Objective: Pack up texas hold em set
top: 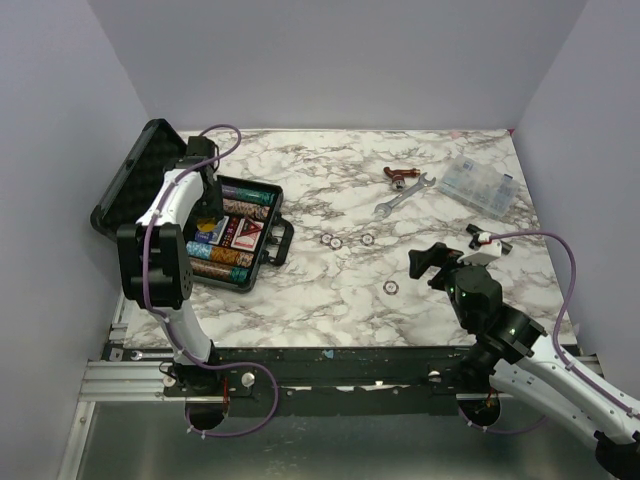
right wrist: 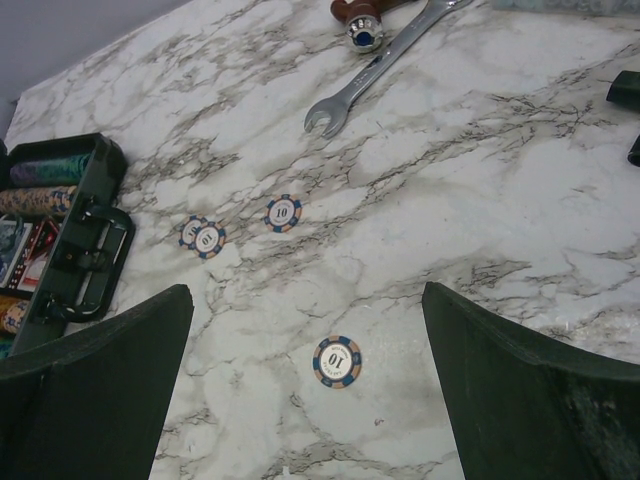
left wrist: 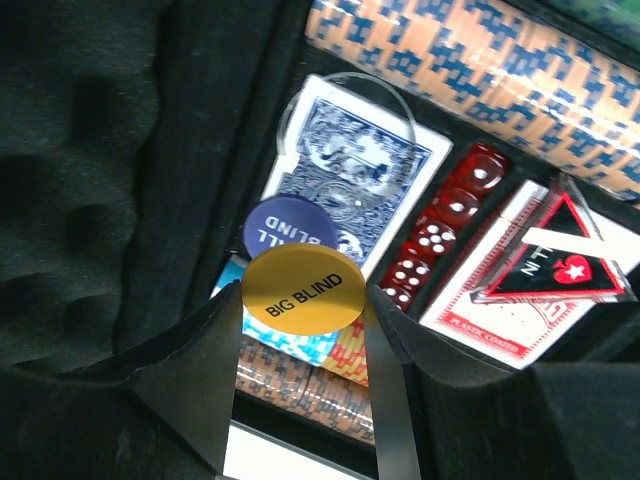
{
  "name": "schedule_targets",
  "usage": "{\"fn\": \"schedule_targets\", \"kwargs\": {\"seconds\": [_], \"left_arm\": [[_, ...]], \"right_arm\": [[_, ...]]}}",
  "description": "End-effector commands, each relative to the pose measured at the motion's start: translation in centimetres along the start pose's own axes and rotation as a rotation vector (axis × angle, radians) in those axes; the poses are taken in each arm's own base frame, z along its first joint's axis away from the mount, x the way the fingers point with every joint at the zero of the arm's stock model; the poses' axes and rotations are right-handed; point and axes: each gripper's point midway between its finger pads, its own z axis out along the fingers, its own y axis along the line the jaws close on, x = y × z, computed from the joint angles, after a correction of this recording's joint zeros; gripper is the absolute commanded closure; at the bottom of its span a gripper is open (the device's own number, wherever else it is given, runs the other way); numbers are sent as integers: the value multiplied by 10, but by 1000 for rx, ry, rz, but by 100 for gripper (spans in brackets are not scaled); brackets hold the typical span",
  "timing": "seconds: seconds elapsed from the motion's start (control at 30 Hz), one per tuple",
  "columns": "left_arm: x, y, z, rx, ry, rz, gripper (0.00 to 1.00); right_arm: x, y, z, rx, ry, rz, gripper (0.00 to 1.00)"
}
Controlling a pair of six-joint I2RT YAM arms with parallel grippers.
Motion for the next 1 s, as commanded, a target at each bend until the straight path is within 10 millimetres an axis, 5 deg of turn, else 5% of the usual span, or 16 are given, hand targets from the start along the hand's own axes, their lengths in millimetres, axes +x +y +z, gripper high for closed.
{"fn": "schedule_targets", "kwargs": {"seconds": [0.0, 0.97], "left_arm": [[-1, 20, 2, -63, -6, -34, 68], [18, 26, 34, -105, 102, -32, 68]], "right_arm": [[-6, 6, -1, -26, -15, 5, 0], [-8, 6, -2, -33, -23, 5, 0]]}}
